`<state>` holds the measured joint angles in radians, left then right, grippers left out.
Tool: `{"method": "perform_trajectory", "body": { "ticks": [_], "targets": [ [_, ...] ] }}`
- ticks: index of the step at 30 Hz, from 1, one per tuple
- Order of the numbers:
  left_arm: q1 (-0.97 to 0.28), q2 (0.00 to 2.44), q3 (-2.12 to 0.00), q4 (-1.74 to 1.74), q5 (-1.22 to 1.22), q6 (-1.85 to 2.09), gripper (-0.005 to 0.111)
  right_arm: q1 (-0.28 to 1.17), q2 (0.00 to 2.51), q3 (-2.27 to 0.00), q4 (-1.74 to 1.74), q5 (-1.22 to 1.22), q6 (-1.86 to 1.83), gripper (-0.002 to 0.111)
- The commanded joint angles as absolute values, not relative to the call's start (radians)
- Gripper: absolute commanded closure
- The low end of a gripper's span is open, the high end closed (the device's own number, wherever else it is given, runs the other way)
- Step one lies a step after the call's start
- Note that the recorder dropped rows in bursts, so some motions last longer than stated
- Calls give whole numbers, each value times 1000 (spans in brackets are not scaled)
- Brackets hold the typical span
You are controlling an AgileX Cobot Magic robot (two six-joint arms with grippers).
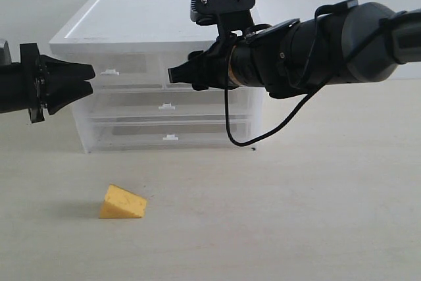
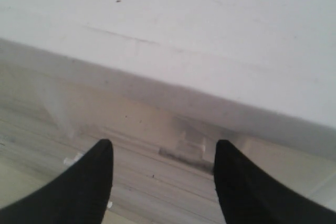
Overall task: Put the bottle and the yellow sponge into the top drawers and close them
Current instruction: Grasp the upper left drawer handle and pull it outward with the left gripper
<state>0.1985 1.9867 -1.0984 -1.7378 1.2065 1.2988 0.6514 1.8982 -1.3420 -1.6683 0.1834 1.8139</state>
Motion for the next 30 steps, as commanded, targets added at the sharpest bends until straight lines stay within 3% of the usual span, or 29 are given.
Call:
{"method": "perform_trajectory", "body": {
  "ticks": [1, 4, 24, 30],
  "targets": [
    [163, 1994, -1130, -1744, 1200, 1293, 64, 647, 1906, -1368, -1700, 166, 1795, 55],
    [116, 2015, -1173, -1744, 1158, 1271, 64, 647, 1906, -1368, -1700, 158, 1796, 55],
    [118, 2071, -1246, -1744, 1124, 1246, 64, 647, 1906, -1368, -1704, 157, 1777, 55],
    [118, 2071, -1260, -1744, 1136, 1252, 72, 647, 1906, -1368, -1704, 157, 1777, 55]
  ]
}}
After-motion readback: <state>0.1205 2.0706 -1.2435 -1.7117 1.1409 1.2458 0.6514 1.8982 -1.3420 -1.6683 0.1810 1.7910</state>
